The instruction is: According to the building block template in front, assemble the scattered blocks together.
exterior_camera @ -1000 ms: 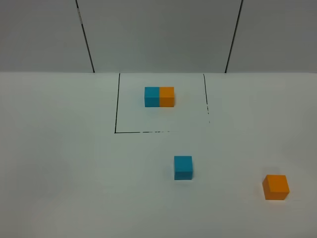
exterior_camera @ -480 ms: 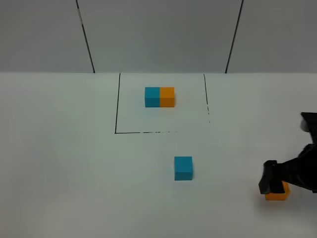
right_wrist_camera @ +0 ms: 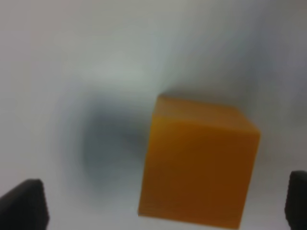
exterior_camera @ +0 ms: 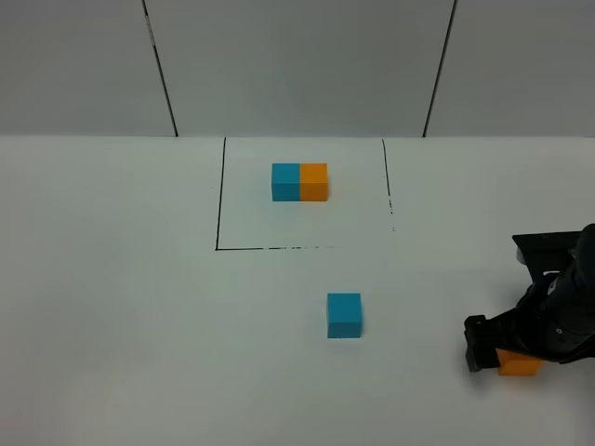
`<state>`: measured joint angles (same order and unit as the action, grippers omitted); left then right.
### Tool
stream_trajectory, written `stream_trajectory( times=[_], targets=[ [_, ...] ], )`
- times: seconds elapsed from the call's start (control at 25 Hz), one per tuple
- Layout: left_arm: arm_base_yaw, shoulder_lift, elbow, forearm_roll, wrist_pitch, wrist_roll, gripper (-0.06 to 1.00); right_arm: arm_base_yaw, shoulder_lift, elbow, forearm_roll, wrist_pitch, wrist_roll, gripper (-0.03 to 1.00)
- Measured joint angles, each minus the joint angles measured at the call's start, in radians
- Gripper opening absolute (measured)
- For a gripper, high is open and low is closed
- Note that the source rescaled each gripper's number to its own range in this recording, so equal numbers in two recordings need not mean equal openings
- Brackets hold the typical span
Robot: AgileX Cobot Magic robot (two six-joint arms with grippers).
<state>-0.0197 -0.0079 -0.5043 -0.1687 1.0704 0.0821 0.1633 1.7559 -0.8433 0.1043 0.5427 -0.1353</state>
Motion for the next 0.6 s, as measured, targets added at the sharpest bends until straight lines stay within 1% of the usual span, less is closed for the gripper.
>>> stream_trajectory(
  times=[0.2, 0.4, 0.6],
  targets=[
    [0.0, 0.0, 0.0, 0.0, 0.0, 0.0, 0.61, -0.032, 0.057, -0.001, 0.011, -0.021, 0.0, 1.0],
    [0.0, 0.0, 0.0, 0.0, 0.0, 0.0, 0.61, -0.037, 0.066, -0.002, 0.012, -0.044, 0.0, 0.99],
    [0.0, 0.0, 0.0, 0.0, 0.0, 0.0, 0.61, -0.039, 0.071, -0.002, 0.014, -0.051, 0.0, 0.9]
  ],
)
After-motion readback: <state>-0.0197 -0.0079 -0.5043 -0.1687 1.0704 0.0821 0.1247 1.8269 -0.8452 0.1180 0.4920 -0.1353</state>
